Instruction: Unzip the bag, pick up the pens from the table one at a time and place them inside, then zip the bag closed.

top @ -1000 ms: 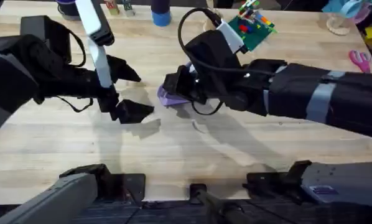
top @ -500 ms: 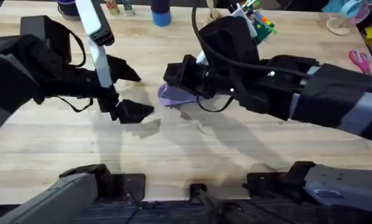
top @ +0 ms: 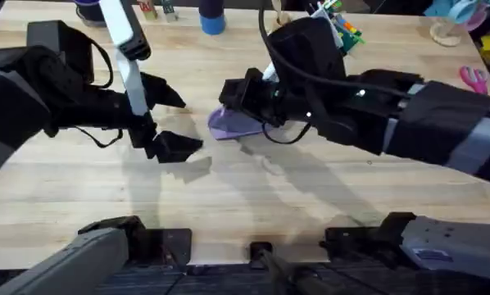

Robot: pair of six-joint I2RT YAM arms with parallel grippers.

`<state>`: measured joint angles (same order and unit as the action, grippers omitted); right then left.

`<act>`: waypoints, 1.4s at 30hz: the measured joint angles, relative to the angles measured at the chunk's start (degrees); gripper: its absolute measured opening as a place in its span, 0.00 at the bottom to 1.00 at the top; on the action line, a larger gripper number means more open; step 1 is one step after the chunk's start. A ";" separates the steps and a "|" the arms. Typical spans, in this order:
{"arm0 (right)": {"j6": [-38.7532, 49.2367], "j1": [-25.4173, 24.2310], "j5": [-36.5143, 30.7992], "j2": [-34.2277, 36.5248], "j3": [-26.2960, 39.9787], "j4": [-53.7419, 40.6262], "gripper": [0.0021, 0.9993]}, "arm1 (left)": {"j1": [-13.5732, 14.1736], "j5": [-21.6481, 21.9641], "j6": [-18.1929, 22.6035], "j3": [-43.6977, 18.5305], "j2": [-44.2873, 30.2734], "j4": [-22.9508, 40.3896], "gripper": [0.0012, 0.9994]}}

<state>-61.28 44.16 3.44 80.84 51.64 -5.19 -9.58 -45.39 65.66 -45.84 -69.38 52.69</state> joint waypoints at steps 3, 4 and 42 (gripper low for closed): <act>0.00 0.00 0.00 0.00 0.00 0.00 0.03 | 0.00 0.00 0.01 0.00 0.00 0.00 0.99; -0.01 -0.04 0.00 0.01 0.01 0.00 0.03 | 0.00 0.00 0.01 0.00 0.00 0.00 0.99; 0.00 -0.04 0.00 0.00 0.00 0.02 0.03 | 4.22 -21.81 7.94 0.00 -27.23 -20.85 0.99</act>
<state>-61.28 44.12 3.44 80.84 51.64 -5.17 -5.37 -67.20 73.60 -45.84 -96.62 31.84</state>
